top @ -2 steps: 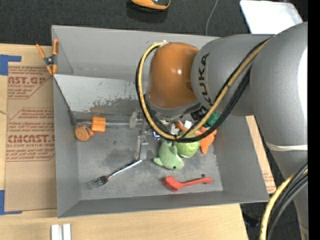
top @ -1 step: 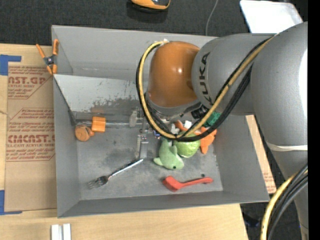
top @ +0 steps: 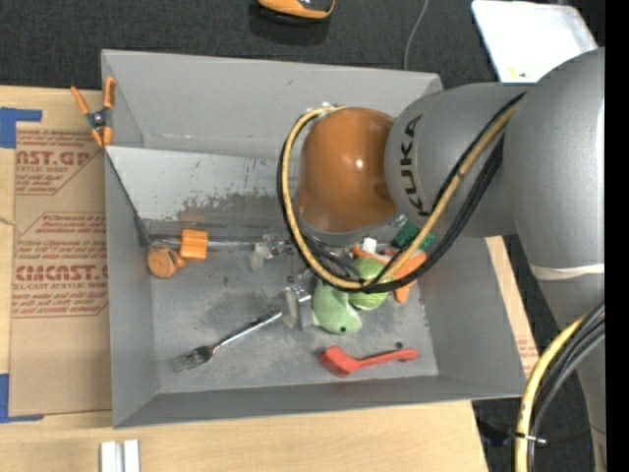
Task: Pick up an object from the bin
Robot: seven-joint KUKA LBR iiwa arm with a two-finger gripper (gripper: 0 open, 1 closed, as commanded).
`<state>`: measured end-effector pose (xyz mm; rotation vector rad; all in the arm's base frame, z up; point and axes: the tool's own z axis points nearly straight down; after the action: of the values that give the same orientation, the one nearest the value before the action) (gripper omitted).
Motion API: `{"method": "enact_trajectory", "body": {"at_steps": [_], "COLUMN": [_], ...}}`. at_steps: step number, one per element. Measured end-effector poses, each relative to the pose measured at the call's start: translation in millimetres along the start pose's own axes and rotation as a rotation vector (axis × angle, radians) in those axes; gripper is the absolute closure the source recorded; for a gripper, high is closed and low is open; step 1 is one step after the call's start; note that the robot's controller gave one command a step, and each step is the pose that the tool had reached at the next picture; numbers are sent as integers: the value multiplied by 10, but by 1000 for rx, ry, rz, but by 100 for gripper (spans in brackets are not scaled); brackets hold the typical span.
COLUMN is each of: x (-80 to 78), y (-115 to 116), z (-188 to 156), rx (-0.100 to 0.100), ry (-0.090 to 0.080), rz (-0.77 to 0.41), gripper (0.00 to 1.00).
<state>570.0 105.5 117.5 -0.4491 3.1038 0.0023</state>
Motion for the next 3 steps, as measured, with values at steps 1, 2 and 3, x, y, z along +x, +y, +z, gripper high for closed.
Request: {"method": "enact_trajectory", "body": {"at_steps": [1,2,3], "x": [98,99,99], "y": [-459,-459,-459], "z": [-61,-61,-61], "rx": [-1,-1,-1], "ry": [-3,-2,-2], "rz": [-282,-283,-283], "gripper": [100,0,100]}}
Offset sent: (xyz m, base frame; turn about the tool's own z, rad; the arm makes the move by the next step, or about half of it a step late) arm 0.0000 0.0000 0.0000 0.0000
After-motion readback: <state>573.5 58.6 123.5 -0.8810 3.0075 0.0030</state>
